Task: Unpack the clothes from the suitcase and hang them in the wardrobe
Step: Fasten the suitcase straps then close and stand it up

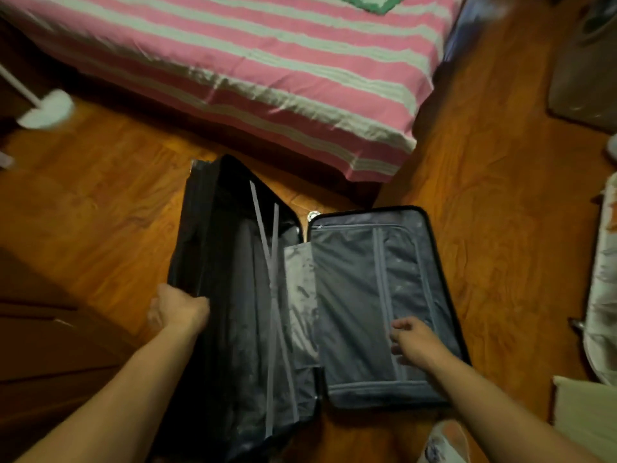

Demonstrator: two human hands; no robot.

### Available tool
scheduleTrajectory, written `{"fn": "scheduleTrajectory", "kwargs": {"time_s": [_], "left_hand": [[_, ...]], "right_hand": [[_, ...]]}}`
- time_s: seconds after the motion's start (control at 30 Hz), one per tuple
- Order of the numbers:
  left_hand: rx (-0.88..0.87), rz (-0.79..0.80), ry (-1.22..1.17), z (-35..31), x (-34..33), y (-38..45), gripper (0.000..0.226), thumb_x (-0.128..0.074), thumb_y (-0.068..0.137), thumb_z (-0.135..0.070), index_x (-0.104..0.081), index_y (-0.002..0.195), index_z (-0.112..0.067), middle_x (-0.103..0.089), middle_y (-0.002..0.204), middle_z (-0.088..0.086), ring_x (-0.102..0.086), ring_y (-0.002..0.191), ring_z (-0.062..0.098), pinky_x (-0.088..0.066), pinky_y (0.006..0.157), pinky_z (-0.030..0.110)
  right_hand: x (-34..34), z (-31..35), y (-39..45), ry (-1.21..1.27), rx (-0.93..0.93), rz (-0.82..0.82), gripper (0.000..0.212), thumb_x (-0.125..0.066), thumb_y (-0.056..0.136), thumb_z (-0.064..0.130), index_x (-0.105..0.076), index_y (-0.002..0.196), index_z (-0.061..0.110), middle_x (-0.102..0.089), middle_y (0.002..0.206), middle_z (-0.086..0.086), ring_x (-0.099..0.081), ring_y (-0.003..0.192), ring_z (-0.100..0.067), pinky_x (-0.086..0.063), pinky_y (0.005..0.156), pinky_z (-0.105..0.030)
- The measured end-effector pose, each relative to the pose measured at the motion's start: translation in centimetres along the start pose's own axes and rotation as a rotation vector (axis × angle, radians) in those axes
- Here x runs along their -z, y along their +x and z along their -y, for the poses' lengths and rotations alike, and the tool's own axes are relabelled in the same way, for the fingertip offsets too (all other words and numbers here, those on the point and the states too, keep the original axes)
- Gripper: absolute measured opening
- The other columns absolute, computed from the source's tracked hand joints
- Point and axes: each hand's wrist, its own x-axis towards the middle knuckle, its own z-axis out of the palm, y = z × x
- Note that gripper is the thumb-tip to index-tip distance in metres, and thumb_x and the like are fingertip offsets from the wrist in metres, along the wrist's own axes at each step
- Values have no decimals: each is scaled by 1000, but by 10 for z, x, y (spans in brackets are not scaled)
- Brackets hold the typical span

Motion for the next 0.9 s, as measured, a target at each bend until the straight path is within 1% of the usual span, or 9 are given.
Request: {"fn": "scheduleTrajectory", "kwargs": {"time_s": [0.1, 0.2, 0.33, 0.43, 0.47, 0.53, 0.6, 0.7, 0.9], "left_hand": [[-117, -7, 72, -29, 10, -75, 84, -83, 77, -28, -34, 142, -5, -42, 143, 22, -40, 134, 43, -40, 108, 52], [-140, 59, 80, -59, -29, -138, 85, -80, 78, -34, -32, 142, -6, -39, 148, 21, -35, 139, 40, -36, 111, 47], [-78, 304, -15, -101, -125, -213, 81, -66, 83, -41, -27, 144, -6, -31, 154, 19, -27, 142, 39, -30, 115, 47], [-145, 475, -28, -130, -202, -266, 76, -58, 85, -38, -26, 148, -9, -28, 156, 17, -25, 143, 37, -28, 116, 48], [-189, 562, -53, -135, -226, -280, 77, -56, 87, -36, -22, 152, -12, -27, 156, 16, -25, 144, 36, -28, 117, 49], [-289, 748, -167, -135, -258, -298, 79, -56, 91, -32, -16, 158, -27, -31, 154, 9, -33, 141, 31, -32, 117, 48], [-369, 801, -286, -113, -268, -301, 71, -57, 94, -27, -23, 156, -33, -39, 145, -2, -44, 130, 20, -38, 111, 39], [-296, 667, -287, -26, -257, -272, 62, -58, 99, -22, -32, 154, -31, -39, 149, -7, -48, 130, 14, -45, 104, 32], [63, 543, -69, 155, -210, -167, 55, -56, 100, -18, -37, 151, -20, -48, 149, 10, -60, 111, 20, -55, 92, 38]], "right_hand": [[9, 14, -30, 156, 30, 121, 6, -51, 101, 12, -56, 104, 15, -63, 94, -10, -61, 75, -22, -52, 61, -32], [21, 14, -46, 247, 98, 236, 12, -47, 104, 16, -57, 108, 10, -61, 91, -9, -60, 72, -17, -50, 55, -24], [35, -27, -27, 222, 105, 306, 34, -42, 106, 32, -57, 126, 10, -62, 100, -5, -65, 88, -21, -42, 66, -21], [44, -67, 1, 135, 141, 306, 48, -43, 105, 41, -42, 150, 23, -52, 133, 8, -52, 122, -11, -41, 88, -21], [46, -78, 10, 168, 138, 290, 46, -41, 107, 35, -38, 151, 21, -46, 137, 10, -46, 126, -11, -41, 91, -19], [50, -98, 29, 308, 121, 234, 43, -35, 108, 13, -35, 150, 4, -47, 138, -7, -46, 124, -20, -47, 79, -12], [56, -120, 49, 291, 96, 158, 51, -44, 103, 20, -36, 149, -2, -41, 150, -19, -51, 123, -26, -48, 88, -17], [61, -147, 60, 167, -40, 190, 61, -50, 102, 38, -29, 156, 17, -34, 158, -10, -34, 144, -29, -29, 117, -40], [38, -158, 72, -35, -62, 157, 63, -53, 103, 27, -23, 158, 20, -29, 160, -10, -31, 145, -32, -29, 118, -44]]}}
